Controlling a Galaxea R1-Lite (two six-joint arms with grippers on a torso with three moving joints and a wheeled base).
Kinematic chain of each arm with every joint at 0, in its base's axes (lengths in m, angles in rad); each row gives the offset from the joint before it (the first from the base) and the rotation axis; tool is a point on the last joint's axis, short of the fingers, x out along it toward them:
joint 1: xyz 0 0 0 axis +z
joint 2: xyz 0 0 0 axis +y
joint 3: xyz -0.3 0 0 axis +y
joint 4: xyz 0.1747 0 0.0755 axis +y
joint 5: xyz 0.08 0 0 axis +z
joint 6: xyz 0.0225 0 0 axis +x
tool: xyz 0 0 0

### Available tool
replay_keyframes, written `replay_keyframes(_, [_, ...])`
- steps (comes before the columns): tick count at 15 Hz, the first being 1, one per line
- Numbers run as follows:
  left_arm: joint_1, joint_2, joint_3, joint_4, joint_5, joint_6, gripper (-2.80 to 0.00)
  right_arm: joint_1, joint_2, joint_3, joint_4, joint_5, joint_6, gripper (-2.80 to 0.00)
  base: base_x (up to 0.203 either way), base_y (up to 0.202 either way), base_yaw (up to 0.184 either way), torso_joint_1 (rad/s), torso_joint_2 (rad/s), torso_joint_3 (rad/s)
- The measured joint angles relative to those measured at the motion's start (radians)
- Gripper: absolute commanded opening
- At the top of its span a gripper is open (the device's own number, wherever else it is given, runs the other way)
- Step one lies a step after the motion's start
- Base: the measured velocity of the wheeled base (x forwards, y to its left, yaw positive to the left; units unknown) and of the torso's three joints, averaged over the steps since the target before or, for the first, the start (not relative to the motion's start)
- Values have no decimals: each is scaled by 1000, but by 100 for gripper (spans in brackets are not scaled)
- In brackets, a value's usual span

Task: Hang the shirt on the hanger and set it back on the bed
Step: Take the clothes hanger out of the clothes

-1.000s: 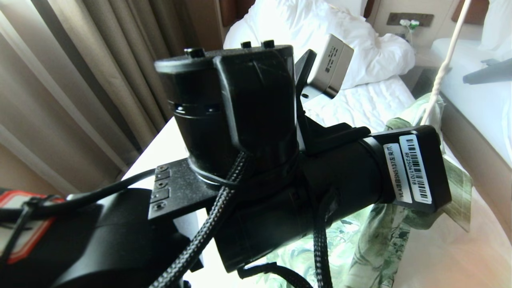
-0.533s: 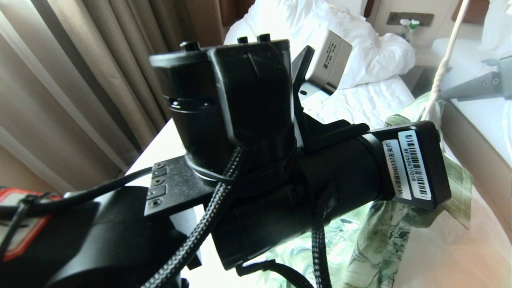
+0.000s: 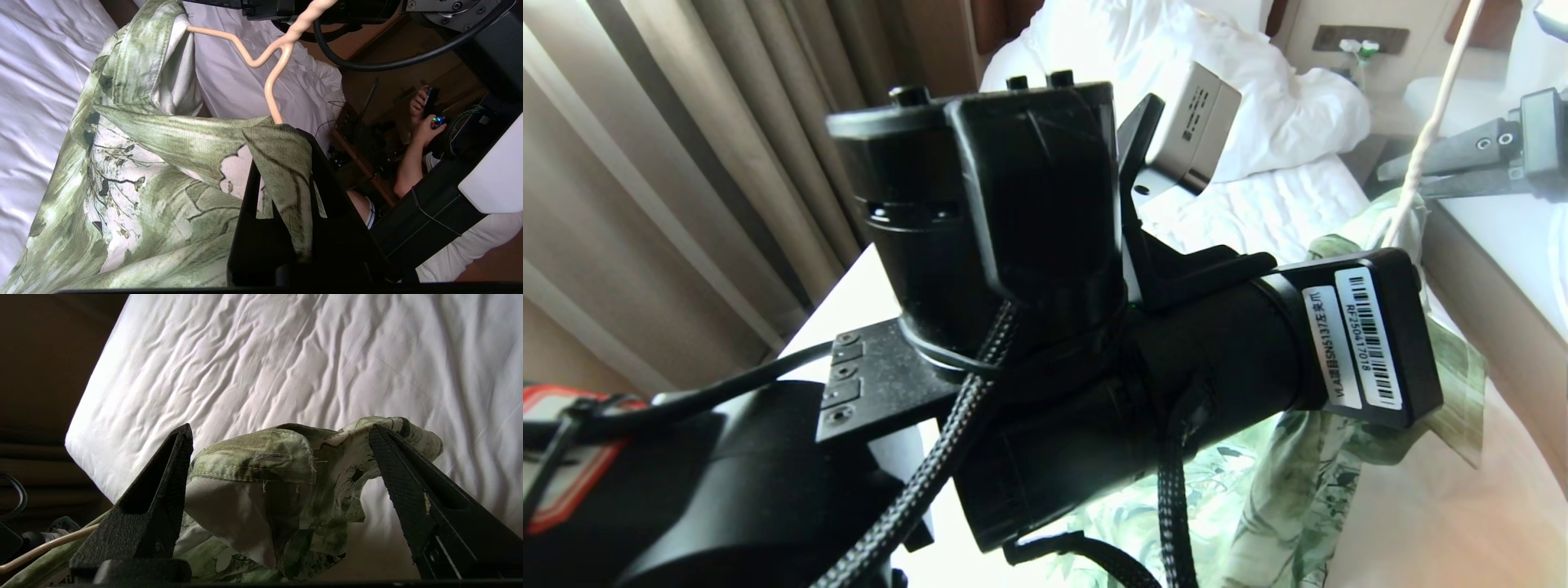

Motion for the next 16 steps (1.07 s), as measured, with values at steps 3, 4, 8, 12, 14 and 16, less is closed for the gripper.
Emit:
replay_keyframes(3, [0, 0, 0, -1, 0, 0, -280, 33, 8, 9, -5, 1, 38, 0, 0, 0, 0, 0, 0, 0])
replay_keyframes(4, [0, 0, 0, -1, 0, 0, -280, 39, 11, 14, -22, 1, 40, -280, 0, 0, 0, 0, 0, 0])
replay_keyframes(8, [1, -1, 0, -1, 0, 0, -280, 75, 13, 72, -122, 0, 76, -280, 0, 0, 0, 0, 0, 0])
replay_keyframes(12, [0, -3, 3, -1, 0, 0, -280, 92, 8, 83, -128, 0, 89, -280, 0, 0, 0, 0, 0, 0])
replay_keyframes(14, [0, -3, 6, -2, 0, 0, -280, 91, 1, 79, -129, 0, 87, -280, 0, 0, 0, 0, 0, 0])
replay_keyframes(16, [0, -3, 14, -2, 0, 0, -280, 89, -14, 74, -135, 0, 88, -280, 0, 0, 0, 0, 0, 0])
